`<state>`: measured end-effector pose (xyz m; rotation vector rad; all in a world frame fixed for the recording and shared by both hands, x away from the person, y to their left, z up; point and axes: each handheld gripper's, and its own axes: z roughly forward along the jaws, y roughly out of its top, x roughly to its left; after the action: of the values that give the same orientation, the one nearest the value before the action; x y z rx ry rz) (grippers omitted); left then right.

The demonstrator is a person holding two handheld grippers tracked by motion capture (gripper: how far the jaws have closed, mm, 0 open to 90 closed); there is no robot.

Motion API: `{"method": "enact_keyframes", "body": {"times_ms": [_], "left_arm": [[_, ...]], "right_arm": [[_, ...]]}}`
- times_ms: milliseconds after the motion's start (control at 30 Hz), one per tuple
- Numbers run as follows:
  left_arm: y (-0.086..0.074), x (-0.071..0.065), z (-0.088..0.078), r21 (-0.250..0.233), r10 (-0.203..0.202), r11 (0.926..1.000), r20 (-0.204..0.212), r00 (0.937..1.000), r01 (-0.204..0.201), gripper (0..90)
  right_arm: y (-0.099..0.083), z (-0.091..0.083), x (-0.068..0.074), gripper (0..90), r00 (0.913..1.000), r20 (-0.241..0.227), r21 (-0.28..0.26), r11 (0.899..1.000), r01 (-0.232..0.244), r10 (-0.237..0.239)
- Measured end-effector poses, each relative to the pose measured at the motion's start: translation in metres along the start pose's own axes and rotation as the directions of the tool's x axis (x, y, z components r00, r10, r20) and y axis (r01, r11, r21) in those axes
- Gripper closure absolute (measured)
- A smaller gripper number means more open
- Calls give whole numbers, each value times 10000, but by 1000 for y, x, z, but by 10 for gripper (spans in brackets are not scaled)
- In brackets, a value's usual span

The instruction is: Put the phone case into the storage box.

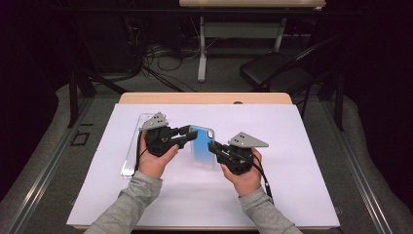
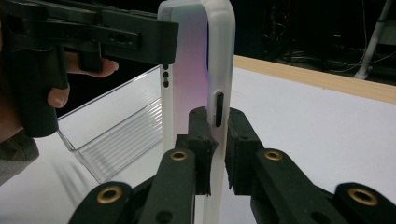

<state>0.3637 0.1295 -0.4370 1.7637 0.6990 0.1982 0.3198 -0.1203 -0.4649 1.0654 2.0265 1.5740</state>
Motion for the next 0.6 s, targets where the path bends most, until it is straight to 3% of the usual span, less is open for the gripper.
{"method": "enact_keyframes", "body": {"times_ms": [600], "left_arm": [[-2, 4, -6, -165, -153, 9997, 140, 9998, 156, 765]], "right_arm": [[1, -1, -2, 820, 9995, -292, -26, 9999, -106, 105]]}}
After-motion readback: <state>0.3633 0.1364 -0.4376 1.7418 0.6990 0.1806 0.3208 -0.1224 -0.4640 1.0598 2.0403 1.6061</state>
